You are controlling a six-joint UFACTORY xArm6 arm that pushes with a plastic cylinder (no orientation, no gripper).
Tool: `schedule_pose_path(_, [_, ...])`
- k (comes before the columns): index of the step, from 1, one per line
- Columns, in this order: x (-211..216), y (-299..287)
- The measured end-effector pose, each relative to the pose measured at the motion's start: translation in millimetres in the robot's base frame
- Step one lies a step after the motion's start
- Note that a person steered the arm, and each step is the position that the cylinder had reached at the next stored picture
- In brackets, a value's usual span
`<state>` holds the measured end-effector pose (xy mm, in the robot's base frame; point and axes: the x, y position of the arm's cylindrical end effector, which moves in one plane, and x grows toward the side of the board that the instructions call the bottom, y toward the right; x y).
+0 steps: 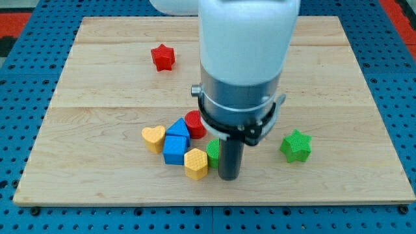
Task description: Move the green star to the center
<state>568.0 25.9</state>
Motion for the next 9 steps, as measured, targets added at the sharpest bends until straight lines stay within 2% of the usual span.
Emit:
schedule_pose_path(1, [25, 21])
schedule_pose_path(2, [33, 128])
schedule_pose_path(3, [13, 160])
schedule_pose_path(4, [-20, 121])
schedule_pose_path(5, [-46, 45])
schedule_pose_path(6, [-94, 0])
schedule_pose_path(8, [-78, 5])
schedule_pose_path(9, [-82, 44])
